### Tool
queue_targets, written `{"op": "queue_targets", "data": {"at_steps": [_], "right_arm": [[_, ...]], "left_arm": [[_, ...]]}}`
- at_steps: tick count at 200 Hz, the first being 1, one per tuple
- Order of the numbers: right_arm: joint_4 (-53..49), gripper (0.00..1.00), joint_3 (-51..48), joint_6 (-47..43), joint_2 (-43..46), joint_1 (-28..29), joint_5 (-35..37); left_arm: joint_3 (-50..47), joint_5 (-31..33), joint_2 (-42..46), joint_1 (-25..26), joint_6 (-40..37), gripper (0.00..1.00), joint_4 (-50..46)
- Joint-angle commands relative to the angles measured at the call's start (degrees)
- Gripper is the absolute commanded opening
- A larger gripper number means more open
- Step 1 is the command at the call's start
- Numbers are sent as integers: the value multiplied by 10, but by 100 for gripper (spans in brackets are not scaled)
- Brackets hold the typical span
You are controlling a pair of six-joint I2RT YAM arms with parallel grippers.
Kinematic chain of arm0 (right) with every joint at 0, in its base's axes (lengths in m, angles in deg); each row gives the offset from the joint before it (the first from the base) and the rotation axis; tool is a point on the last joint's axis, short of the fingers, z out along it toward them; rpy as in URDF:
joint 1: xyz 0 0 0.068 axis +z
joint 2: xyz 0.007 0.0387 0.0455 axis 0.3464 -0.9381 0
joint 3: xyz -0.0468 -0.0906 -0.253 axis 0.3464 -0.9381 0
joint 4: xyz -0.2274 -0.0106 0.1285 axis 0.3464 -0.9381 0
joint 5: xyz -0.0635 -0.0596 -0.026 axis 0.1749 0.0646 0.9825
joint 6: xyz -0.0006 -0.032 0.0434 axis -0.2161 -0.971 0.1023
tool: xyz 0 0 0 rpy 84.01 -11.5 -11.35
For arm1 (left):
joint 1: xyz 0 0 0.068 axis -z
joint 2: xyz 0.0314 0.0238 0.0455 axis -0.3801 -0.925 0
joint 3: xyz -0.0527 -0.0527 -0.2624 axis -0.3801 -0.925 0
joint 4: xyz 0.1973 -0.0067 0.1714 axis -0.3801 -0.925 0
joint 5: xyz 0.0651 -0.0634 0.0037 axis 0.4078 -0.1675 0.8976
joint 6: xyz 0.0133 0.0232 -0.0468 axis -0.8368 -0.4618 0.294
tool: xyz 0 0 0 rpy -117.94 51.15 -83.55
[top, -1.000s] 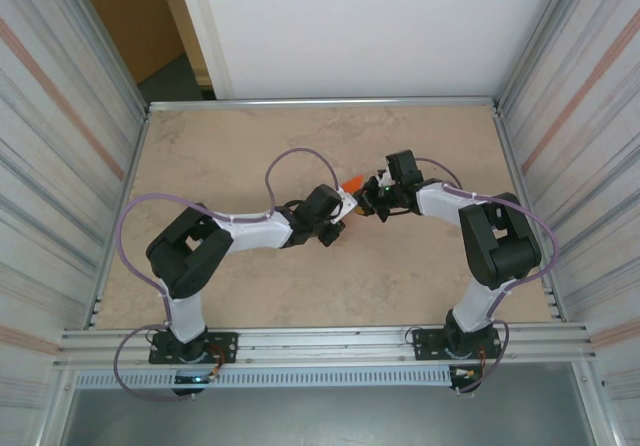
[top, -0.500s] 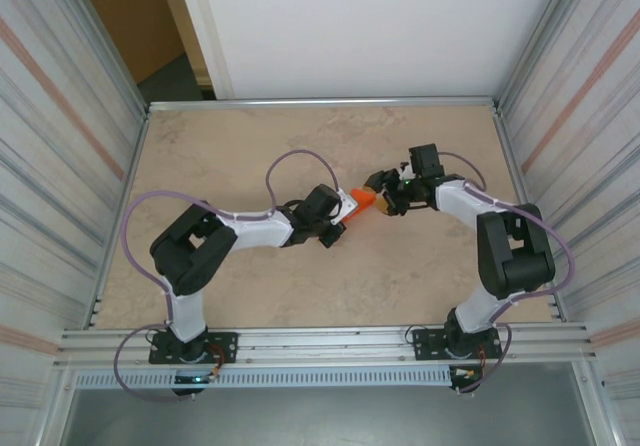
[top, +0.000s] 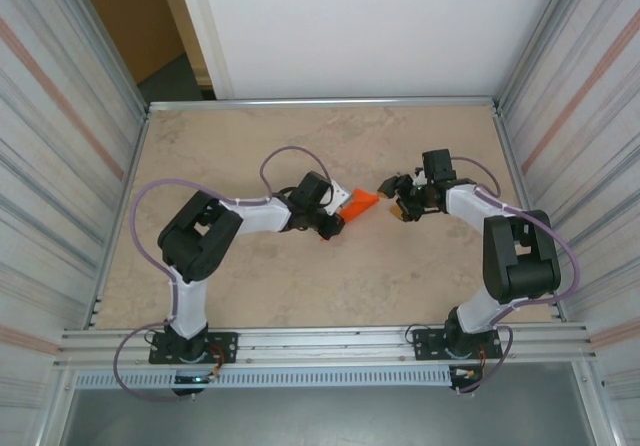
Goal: Fold a paper plane with a square sheet of paper (pick it up from the middle)
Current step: Fold the wing for the fifth time at the center of the table.
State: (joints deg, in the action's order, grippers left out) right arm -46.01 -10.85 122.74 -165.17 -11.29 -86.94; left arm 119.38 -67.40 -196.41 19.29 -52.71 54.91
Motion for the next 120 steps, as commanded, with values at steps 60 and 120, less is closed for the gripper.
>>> {"op": "queue_targets", "data": {"at_steps": [60,120], "right_arm": [[1,64,-13,-103,12,17,10],[4,69,9,-159,-21,65,10]], "left_arm": [[71,-175,-31,-49,130,1,-85],[116,-221,-65,-57,166,1,-130]]}}
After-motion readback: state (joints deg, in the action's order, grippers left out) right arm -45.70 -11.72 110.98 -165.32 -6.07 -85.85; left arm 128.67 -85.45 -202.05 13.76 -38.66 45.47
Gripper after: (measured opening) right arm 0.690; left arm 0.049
